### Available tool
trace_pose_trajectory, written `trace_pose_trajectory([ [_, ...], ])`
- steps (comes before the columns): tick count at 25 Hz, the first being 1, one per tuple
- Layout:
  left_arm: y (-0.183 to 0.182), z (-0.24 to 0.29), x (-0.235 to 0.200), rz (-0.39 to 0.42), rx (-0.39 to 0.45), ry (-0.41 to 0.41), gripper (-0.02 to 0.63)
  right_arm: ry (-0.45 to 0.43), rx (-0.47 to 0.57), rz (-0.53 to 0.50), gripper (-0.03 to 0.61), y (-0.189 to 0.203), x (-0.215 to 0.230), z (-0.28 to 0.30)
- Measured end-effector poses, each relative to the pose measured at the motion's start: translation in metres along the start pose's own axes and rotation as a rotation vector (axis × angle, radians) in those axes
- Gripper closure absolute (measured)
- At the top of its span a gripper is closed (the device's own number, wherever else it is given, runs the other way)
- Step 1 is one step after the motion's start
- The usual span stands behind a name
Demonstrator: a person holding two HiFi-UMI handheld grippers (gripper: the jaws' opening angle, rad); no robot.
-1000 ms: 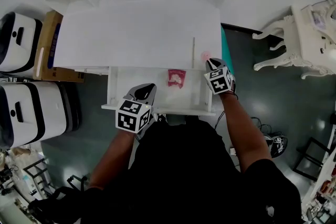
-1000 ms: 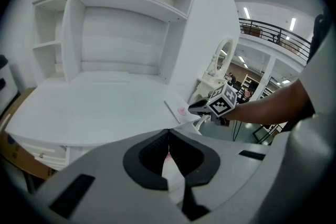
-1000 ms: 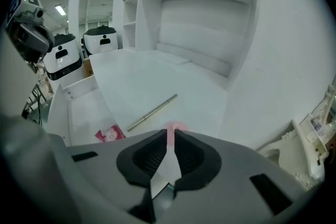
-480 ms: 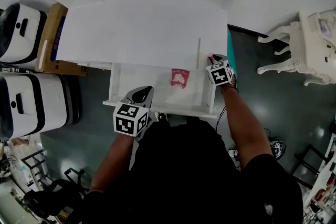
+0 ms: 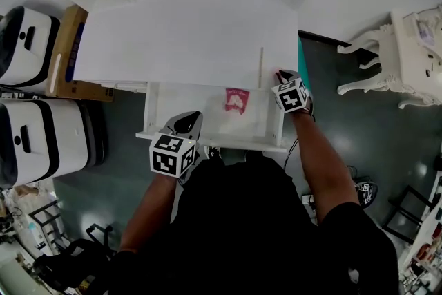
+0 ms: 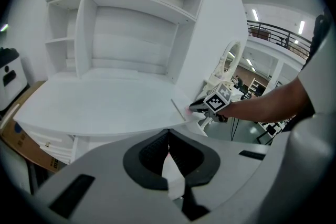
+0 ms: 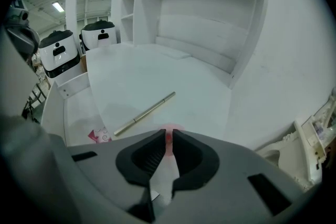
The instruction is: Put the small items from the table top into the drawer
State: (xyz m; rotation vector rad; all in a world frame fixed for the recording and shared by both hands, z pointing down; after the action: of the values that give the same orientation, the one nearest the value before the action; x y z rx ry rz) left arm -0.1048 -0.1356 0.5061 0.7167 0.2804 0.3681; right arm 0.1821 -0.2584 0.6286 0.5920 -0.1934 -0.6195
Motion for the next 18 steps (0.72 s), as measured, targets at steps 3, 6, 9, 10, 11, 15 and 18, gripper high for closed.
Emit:
trace_pose_trajectory([
  [3,0.000,0.000,-0.001,0.006,0.006,0.008,0.603,-0.001,0.031,0.003,0.523,-0.003,-0.009,-0.010],
  [6,-0.001,0.003,-0.001,0.018,0.007,0.022,0.603,-0.011,0.063,0.001,0.523,-0.006,-0.023,-0.024],
  [9,0.001,0.010,0.000,0.031,-0.003,0.038,0.603,-0.028,0.090,-0.004,0.525,-0.008,-0.042,-0.037],
  [10,0.003,0.012,0.000,0.036,-0.008,0.042,0.603,-0.037,0.097,-0.011,0.523,-0.008,-0.049,-0.040],
  [11,0.005,0.015,0.001,0.042,-0.015,0.047,0.603,-0.047,0.103,-0.018,0.524,-0.008,-0.057,-0.043],
  [15,0.011,0.021,0.002,0.059,-0.034,0.066,0.603,-0.105,0.096,-0.068,0.524,-0.002,-0.094,-0.047],
  [18,0.015,0.024,0.003,0.070,-0.048,0.076,0.603,-0.148,0.052,-0.134,0.523,0.012,-0.119,-0.037],
])
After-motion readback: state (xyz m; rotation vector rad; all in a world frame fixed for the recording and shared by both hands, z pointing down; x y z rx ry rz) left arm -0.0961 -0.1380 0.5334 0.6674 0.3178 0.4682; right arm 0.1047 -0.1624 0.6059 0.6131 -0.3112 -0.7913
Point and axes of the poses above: the fingertips, and each gripper's own axes: z forward along the fingers, x to its right, y out of its underside, the point moved 4 cm from there along -z, backward along the fingers, and after that the axes turned 11 degrees about -y, right-handed, at the moved point
